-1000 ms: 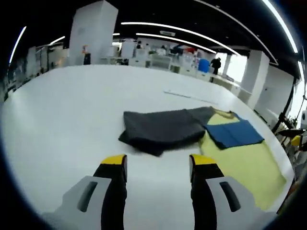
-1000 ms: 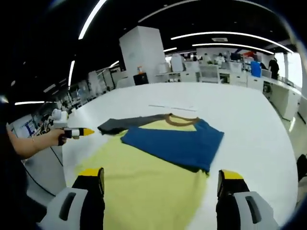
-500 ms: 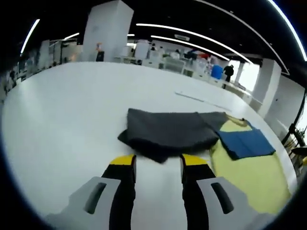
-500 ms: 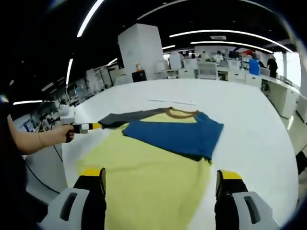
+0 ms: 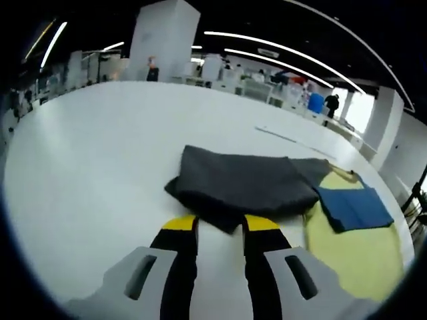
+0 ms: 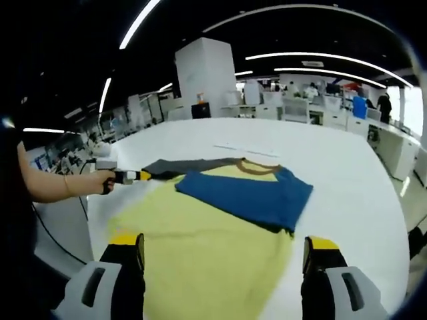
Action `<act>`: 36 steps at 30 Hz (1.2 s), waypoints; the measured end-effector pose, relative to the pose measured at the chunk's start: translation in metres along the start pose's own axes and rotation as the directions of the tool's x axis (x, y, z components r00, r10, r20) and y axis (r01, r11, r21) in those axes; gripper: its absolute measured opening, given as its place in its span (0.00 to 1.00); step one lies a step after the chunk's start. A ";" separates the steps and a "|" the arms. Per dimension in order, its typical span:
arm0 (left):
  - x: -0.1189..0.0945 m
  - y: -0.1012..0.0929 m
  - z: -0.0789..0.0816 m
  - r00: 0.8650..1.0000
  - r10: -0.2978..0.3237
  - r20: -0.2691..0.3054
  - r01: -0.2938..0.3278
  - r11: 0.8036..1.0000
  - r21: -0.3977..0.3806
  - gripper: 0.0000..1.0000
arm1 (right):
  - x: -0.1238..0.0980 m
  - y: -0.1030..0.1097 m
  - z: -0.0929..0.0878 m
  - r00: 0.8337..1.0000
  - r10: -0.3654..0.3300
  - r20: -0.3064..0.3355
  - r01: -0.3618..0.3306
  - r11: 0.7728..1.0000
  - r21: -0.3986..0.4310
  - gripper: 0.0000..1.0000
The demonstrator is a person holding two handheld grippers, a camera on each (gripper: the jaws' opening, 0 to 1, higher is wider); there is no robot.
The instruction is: Fold the garment on the visible template until the final outline fits inside the template.
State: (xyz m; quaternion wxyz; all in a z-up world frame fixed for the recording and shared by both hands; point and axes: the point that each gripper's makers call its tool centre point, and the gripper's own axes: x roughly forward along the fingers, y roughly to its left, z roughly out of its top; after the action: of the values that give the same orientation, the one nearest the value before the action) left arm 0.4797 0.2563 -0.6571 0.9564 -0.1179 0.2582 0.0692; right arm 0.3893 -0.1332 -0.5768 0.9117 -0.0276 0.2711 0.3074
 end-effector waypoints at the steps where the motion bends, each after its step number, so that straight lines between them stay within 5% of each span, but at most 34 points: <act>1: 0.001 0.000 0.000 1.000 0.006 0.003 -0.006 1.000 0.000 0.21 | 0.000 0.000 -0.001 1.000 -0.003 -0.004 0.003 1.000 -0.007 0.98; 8: -0.001 -0.001 -0.003 0.996 0.086 -0.017 -0.084 0.993 0.082 0.16 | 0.004 -0.001 -0.011 0.999 -0.013 -0.037 0.012 0.999 -0.040 0.97; 21: 0.001 -0.002 -0.002 0.993 0.111 -0.033 -0.111 0.994 0.001 0.07 | 0.001 -0.007 -0.019 0.997 -0.052 -0.058 0.049 0.997 -0.052 0.95; 30: 0.005 -0.002 0.000 0.995 0.080 -0.054 -0.084 0.994 -0.075 0.00 | 0.001 -0.006 -0.023 0.996 -0.059 -0.068 0.056 0.997 -0.044 0.94; 36: 0.005 0.000 0.004 0.997 0.042 -0.059 -0.045 0.997 -0.056 0.00 | 0.002 -0.004 -0.019 0.997 -0.058 -0.058 0.055 0.998 -0.040 0.94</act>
State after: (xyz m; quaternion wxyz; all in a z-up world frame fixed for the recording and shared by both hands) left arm 0.4862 0.2575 -0.6563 0.9430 -0.1416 0.2861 0.0938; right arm 0.3836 -0.1390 -0.5950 0.9109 -0.0620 0.2910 0.2858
